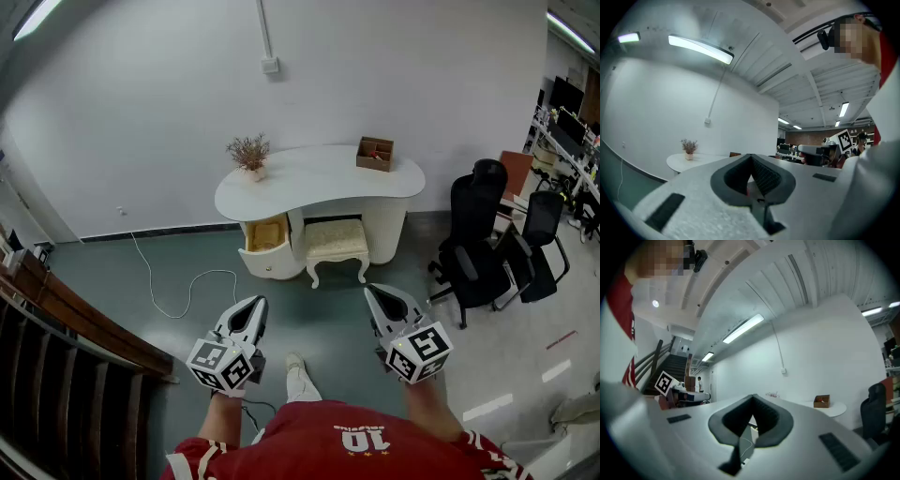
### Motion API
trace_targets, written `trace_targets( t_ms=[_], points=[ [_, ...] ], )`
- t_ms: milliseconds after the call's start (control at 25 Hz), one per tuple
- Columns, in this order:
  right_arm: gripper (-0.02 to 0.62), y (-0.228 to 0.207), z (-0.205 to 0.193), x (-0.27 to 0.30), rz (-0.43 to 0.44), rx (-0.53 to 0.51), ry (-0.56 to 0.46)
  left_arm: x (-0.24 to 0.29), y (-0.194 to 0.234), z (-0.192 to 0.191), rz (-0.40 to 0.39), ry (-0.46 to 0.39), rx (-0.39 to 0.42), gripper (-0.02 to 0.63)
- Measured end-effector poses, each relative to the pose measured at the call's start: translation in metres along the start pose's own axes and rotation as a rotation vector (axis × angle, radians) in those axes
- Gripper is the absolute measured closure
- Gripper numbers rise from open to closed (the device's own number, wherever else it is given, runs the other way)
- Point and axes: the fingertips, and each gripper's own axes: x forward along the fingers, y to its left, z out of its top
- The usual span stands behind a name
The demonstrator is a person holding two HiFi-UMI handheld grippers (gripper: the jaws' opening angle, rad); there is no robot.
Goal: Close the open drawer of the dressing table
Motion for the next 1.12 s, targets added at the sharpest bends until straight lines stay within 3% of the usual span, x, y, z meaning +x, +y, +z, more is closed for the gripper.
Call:
trace_targets(
  t_ms=[280, 600, 880, 1120],
  points=[
    [0.594, -0.004, -0.008, -0.004, -0.057, -0.003, 0.027, -0.016, 0.0, 0.001, 0.026, -0.022, 0.009, 0.601],
    [0.594, -0.009, -0.01, -0.005, -0.111, -0.024, 0.037, -0.032, 0.014, 0.001, 0.084, -0.058, -0.043, 0.601],
    [0.594, -0.002, -0.009, 0.001, -0.072, 0.033, 0.016, -0.038, 0.025, 0.001, 0.114, -0.059, -0.034, 0.601],
    [0.592, 0.001, -0.012, 0.008, -0.088, 0.027, 0.018, -0.04, 0.033, -0.005, 0.13, -0.042, -0.02, 0.601]
  ],
)
